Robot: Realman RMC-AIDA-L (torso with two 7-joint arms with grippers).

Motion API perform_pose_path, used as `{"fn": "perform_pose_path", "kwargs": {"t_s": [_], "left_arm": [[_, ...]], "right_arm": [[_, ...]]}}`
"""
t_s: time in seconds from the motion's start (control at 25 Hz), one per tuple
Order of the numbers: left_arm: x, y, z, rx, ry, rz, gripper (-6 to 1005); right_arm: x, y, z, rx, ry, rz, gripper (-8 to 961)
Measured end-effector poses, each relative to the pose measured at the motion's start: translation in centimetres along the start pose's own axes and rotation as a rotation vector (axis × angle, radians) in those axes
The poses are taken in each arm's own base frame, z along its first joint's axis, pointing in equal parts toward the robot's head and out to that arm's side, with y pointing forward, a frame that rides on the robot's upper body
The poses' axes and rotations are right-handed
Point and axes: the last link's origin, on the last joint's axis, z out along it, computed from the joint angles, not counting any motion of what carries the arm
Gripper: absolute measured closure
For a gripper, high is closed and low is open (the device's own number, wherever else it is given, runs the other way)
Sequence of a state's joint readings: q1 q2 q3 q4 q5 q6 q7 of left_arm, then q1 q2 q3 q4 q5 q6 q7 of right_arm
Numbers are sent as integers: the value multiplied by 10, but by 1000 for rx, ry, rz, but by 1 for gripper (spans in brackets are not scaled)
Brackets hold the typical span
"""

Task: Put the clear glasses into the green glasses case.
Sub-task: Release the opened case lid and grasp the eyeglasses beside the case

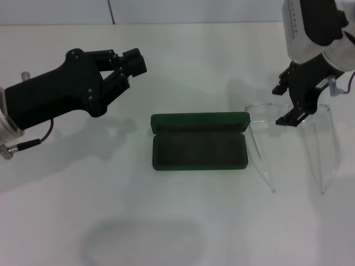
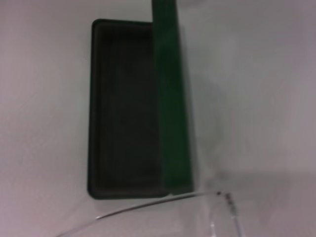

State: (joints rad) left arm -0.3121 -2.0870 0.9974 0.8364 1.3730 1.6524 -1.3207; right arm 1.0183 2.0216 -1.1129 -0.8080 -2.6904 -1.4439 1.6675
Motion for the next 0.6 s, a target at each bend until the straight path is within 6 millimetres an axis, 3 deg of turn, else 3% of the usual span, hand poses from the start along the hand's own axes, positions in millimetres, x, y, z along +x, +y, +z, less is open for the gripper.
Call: {"fn": "perform_pose_path", "kwargs": {"t_s": [0.6], "left_arm": [[2,-1,4,-11,0,20,890]], "right_arm": [[17,4,20,-12,26,64,249]]}}
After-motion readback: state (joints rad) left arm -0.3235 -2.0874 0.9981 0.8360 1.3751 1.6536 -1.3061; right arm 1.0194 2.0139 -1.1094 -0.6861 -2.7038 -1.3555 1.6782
